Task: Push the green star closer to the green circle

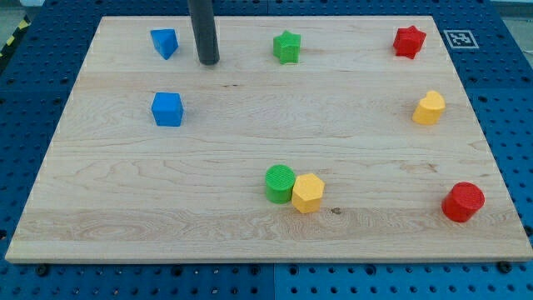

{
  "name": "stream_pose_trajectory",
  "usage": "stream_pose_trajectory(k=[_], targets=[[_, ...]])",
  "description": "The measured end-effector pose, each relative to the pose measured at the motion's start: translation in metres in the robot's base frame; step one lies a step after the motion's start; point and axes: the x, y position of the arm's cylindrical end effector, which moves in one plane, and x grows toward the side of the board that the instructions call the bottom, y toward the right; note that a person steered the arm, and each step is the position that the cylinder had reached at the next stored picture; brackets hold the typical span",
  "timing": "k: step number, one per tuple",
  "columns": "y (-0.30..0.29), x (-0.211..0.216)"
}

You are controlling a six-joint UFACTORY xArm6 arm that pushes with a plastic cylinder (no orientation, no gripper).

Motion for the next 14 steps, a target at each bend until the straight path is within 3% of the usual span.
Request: stream_pose_trajectory(k=[2,3,4,5,7,8,9,10,11,14], targets=[[0.052,-0.068],[0.126,-0.055],[0.146,0.011],[0.142,0.063],[0.111,-0.007],[0.083,-0.014],[0.102,0.037],[0.136,0.118],[0.142,0.150],[0.173,0.139]])
